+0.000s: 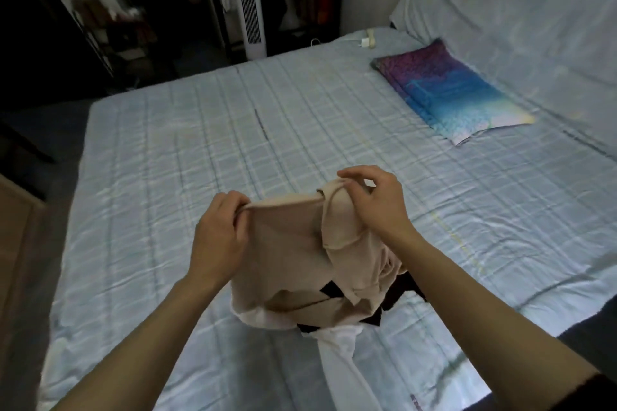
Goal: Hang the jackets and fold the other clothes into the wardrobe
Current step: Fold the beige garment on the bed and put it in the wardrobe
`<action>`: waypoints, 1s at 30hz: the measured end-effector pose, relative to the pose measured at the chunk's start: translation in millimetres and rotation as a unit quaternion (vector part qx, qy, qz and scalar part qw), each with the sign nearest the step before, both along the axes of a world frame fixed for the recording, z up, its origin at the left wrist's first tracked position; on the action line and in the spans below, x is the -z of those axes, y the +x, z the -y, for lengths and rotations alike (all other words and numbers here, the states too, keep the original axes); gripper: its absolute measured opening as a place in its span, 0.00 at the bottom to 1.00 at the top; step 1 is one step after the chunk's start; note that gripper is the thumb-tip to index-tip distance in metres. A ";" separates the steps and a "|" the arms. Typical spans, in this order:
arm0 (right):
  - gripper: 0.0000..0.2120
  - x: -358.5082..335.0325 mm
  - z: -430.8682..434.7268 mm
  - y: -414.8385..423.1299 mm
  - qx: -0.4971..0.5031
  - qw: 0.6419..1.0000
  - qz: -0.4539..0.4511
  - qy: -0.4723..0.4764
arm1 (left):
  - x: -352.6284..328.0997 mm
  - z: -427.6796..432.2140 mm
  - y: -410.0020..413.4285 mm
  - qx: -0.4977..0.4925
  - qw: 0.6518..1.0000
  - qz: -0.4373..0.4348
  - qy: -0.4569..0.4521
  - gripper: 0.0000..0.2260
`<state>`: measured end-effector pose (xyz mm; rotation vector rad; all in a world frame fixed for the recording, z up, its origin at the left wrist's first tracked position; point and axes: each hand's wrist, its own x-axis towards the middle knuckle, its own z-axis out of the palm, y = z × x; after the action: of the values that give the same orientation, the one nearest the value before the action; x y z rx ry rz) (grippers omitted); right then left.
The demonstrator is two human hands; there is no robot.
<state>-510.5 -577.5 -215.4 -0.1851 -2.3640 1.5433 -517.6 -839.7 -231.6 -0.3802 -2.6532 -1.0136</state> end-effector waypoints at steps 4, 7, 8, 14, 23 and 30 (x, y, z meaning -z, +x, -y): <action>0.09 -68.0 71.5 15.1 0.005 0.999 -0.047 -0.015 | -40.1 66.8 17.9 -0.014 0.997 -0.070 -0.004 0.05; 0.10 -102.6 124.7 26.8 0.003 0.995 -0.092 -0.024 | -61.6 108.6 29.0 -0.022 0.993 -0.120 -0.001 0.05; 0.11 -111.5 140.3 30.3 -0.003 0.994 -0.103 -0.026 | -66.9 119.8 33.0 -0.027 0.991 -0.132 -0.008 0.08; 0.10 -153.0 209.9 39.1 -0.043 0.992 -0.116 -0.029 | -89.6 151.3 65.2 0.041 0.934 -0.311 -0.167 0.32; 0.11 -182.0 244.1 27.0 -0.096 0.989 -0.110 -0.034 | -118.5 154.5 99.4 0.241 0.821 -0.392 -0.338 0.12; 0.11 -186.2 249.2 15.1 -0.114 0.984 -0.131 -0.043 | -135.2 154.0 96.8 0.225 0.855 -0.374 -0.282 0.02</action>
<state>-495.5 -826.7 -29.2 0.2641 -2.1730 1.6573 -420.8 -993.7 -96.4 -1.2681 -2.0821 -0.0581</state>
